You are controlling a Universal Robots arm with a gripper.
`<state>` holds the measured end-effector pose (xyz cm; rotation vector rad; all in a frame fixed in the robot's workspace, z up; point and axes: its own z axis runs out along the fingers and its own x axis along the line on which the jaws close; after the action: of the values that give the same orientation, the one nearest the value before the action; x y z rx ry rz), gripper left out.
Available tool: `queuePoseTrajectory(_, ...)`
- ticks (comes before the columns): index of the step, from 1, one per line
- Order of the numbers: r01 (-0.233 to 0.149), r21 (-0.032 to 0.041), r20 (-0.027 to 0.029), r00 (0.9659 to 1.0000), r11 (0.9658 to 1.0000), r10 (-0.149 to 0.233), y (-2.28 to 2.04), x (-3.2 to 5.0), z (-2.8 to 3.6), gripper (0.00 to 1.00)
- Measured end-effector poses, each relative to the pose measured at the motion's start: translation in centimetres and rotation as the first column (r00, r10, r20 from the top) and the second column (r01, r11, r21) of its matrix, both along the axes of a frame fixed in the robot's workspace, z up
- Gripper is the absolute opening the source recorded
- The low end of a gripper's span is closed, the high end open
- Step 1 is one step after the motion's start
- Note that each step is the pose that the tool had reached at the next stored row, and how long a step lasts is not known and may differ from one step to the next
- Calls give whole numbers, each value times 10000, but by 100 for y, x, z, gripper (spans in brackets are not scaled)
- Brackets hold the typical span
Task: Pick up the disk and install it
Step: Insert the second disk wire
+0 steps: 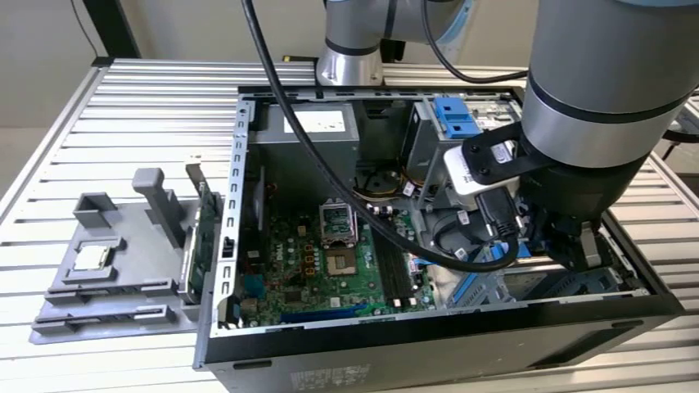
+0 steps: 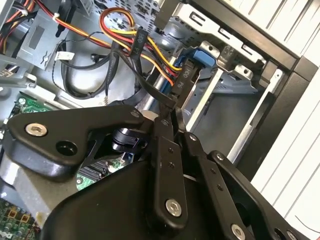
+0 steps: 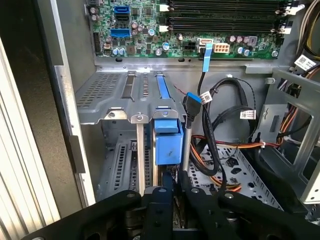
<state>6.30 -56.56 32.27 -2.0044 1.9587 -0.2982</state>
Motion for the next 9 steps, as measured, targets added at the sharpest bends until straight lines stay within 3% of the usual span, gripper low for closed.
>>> queuePoseTrajectory(9, -1, 2, 0, 10000, 10000, 1, 0, 1, -18, 0)
